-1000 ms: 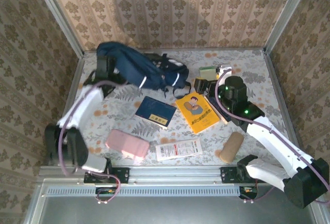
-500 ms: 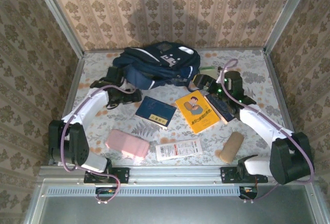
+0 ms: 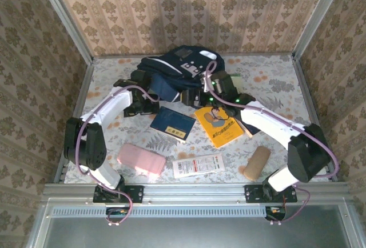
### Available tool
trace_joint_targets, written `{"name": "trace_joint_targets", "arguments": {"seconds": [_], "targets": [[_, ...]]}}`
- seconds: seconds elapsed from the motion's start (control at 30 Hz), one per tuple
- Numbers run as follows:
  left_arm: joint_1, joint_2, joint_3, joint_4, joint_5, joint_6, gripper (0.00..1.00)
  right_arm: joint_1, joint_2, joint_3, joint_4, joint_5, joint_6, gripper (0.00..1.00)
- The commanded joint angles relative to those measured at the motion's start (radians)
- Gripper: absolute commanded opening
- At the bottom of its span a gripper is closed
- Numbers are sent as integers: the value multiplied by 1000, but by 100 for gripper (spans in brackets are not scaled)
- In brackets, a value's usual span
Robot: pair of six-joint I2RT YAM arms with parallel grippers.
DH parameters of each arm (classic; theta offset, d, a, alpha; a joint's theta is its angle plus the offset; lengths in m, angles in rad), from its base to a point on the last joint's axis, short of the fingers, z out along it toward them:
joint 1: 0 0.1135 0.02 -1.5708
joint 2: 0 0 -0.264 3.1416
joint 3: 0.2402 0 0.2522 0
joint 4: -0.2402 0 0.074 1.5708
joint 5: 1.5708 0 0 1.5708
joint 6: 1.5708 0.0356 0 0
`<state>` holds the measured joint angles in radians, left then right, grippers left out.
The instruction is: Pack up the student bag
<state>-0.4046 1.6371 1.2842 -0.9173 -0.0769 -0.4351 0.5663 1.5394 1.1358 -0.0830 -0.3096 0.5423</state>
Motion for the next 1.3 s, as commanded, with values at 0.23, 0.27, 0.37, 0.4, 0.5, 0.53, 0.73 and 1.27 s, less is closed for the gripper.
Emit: {"name": "trace_joint_targets", "arguments": {"seconds": [0.23,0.27,0.37,0.4,0.5,0.53,0.73,1.27], "targets": [[-105,23,43,-74,-140,61,100,27,91,137,-4,-76,-263,100],[-105,24,40,-72,-142,63,100,28,95,142,-4,-104,-295,98],[-105,29,38,-74,-152,72,99,28,90,118,27,-153,-375,92],[-105,29,38,-74,-152,75,99,27,83,101,55,-148,-395,89],[-105,30,37,-70,-151,84,98,23,80,60,150,-131,-437,83],[-105,30,34,-67,-150,88,98,22,89,67,163,-145,-445,83],[-108,26,19,-48,-149,99,97,21,188,184,118,-226,-446,60],[-66,-64,-67,-23,-41,49,100,-107,142,119,261,-196,-256,0]]}}
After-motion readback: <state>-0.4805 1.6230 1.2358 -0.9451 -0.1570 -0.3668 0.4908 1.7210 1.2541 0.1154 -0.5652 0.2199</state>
